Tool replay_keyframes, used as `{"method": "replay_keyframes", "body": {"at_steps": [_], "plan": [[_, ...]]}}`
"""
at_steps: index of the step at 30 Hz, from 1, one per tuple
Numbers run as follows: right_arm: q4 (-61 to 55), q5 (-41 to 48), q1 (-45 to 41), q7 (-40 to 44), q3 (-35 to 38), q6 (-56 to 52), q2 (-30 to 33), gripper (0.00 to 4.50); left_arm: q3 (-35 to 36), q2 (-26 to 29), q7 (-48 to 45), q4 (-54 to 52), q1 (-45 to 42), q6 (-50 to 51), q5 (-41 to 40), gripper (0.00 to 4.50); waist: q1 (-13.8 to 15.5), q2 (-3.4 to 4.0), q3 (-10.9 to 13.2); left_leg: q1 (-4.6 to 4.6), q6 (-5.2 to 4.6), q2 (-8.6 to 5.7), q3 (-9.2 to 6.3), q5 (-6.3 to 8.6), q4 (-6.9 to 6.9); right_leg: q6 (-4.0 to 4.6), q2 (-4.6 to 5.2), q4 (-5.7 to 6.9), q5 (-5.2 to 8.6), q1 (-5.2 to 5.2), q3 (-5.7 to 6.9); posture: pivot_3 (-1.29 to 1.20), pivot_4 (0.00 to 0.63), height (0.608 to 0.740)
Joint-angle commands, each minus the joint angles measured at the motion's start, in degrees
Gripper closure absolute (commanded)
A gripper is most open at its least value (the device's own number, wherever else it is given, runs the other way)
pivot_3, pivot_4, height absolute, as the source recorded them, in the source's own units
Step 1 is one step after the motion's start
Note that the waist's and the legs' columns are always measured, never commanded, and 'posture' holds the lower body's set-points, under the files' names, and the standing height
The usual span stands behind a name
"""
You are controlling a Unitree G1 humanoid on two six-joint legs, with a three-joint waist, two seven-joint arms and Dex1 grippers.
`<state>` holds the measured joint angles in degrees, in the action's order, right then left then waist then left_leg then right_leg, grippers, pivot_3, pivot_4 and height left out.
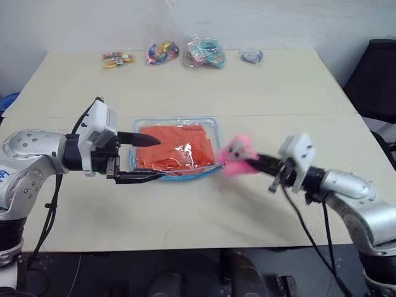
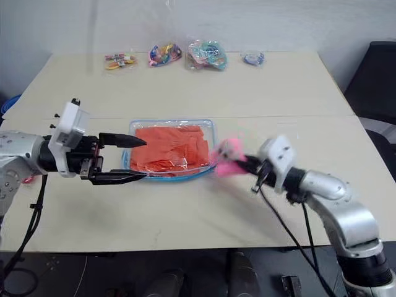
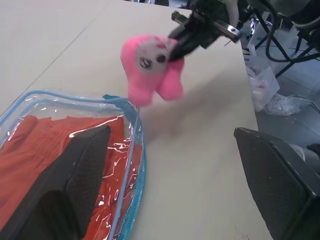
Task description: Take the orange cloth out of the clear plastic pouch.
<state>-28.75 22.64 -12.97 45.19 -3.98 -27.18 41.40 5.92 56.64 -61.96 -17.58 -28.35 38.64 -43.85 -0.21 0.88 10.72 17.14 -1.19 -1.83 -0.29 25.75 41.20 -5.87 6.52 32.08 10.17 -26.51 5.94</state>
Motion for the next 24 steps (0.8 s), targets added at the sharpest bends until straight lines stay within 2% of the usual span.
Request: {"method": "replay_keyframes", "body": {"at_steps": [1, 6, 8, 12, 17, 20, 24], "plan": [[-0.03, -5.24, -1.75, 3.59, -5.33, 6.84, 0.34, 4.5, 0.0, -0.64, -0.73, -0.13, -1.34, -1.27, 1.41, 0.32, -0.02, 0.0, 0.0, 0.0, 0.0, 0.0, 0.0, 0.0, 0.0, 0.0, 0.0, 0.0, 0.0, 0.0, 0.0, 0.0, 0.15, 0.74], [7.29, -16.4, -5.66, 6.4, -13.89, 18.25, -0.5, 4.5, -0.49, -1.54, -1.01, -0.4, -1.6, -0.8, 2.25, 0.32, -0.02, 0.0, 0.0, 0.0, 0.0, 0.01, -0.01, 0.0, 0.0, 0.0, 0.0, 0.0, 0.0, -0.03, 0.01, 0.0, 0.15, 0.74], [9.78, -17.65, -6.92, 6.93, -15.45, 20.57, -2.2, 4.5, -0.73, -1.84, -1.13, -0.57, -1.37, -0.58, 2.54, 0.32, -0.03, 0.0, 0.0, 0.03, 0.0, 0.02, -0.07, 0.0, 0.01, 0.01, -0.01, 0.0, 0.0, -0.03, 0.05, 0.0, 0.15, 0.74], [13.96, -14.92, -9.91, 8.79, -16.74, 18.07, -7.8, 4.5, -1.78, -2.05, -1.85, -1.82, 0.56, -1.14, 3.72, 0.32, -0.3, -0.02, -0.02, 0.01, 0.0, 0.04, -0.06, 0.0, 0.02, 0.01, -0.01, 0.0, 0.0, -0.02, 0.05, 0.0, 0.15, 0.74], [14.42, -13.32, -10.08, 11.98, -16.61, 16.06, -8.92, 2.85, -3.7, -2.27, -2.85, -2.28, 2.46, -2.74, 6.33, 0.32, -0.62, -0.02, -0.01, 0.02, 0.01, 0.06, -0.11, 0.0, 0.02, 0.03, -0.01, 0.0, 0.01, -0.03, 0.07, 0.0, 0.15, 0.74], [13.47, -13.7, -9.93, 12.41, -16.43, 16.09, -8.64, 1.7, -5.36, -2.9, -2.97, -1.73, 3.64, -4.47, 8.62, 0.32, -0.64, -0.02, -0.01, 0.04, 0.02, 0.05, -0.14, 0.0, 0.02, 0.04, 0.0, 0.0, 0.01, -0.03, 0.08, 0.0, 0.15, 0.74], [10.79, -16.64, -9.11, 12.4, -15.4, 19.64, -6.18, 0.35, -9.21, -6.19, -0.46, -0.69, 4.11, -5.39, 12.35, 0.32, -0.39, -0.01, -0.01, 0.04, 0.02, 0.04, -0.14, 0.0, 0.02, 0.04, 0.01, 0.0, 0.01, -0.03, 0.08, 0.0, 0.15, 0.74]]}}
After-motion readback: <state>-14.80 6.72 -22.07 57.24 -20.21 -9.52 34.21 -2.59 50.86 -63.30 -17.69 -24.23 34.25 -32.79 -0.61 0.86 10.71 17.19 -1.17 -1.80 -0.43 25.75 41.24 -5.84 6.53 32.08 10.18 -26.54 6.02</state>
